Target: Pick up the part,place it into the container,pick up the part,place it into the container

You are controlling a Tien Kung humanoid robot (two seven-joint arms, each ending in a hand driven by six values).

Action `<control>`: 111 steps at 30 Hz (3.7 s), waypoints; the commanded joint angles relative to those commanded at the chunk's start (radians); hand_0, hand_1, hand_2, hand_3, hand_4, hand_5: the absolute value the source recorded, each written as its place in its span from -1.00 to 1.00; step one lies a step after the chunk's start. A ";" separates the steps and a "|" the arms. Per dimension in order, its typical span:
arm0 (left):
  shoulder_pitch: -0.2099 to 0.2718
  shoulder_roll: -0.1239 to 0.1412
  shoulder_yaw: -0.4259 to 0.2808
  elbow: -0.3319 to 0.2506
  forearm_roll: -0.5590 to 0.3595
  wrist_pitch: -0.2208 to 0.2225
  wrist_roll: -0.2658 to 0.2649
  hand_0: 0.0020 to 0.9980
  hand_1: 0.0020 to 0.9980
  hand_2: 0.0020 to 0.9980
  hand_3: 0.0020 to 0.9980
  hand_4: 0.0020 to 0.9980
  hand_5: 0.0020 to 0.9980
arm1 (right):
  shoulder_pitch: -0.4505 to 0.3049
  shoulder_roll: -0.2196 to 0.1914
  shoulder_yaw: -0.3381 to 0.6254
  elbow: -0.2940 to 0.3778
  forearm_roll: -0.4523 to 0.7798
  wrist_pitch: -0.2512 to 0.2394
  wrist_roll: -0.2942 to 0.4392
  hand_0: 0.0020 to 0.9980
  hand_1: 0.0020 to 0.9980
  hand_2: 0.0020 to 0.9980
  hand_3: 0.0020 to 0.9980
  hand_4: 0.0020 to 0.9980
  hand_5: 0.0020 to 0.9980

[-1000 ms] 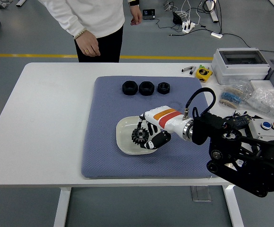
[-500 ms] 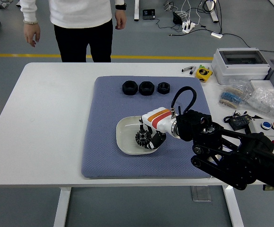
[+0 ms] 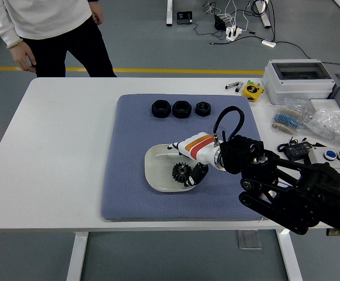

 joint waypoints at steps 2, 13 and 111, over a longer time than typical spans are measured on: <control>0.001 0.000 0.000 0.000 0.000 0.000 0.000 0.46 0.30 0.39 0.18 0.29 0.51 | 0.000 -0.004 0.004 0.007 0.000 -0.002 0.000 -0.05 0.29 0.65 0.91 0.99 -0.43; 0.003 0.001 -0.005 0.000 0.009 0.000 0.002 0.45 0.30 0.39 0.18 0.29 0.52 | 0.021 -0.075 0.063 0.048 -0.007 -0.057 0.022 -0.07 0.26 0.57 0.81 0.98 -0.42; 0.007 -0.002 -0.003 0.000 0.017 0.004 0.010 0.44 0.29 0.37 0.17 0.27 0.51 | -0.014 -0.111 0.023 -0.051 0.068 -0.170 0.134 -0.18 -0.05 0.01 -0.05 0.16 -0.49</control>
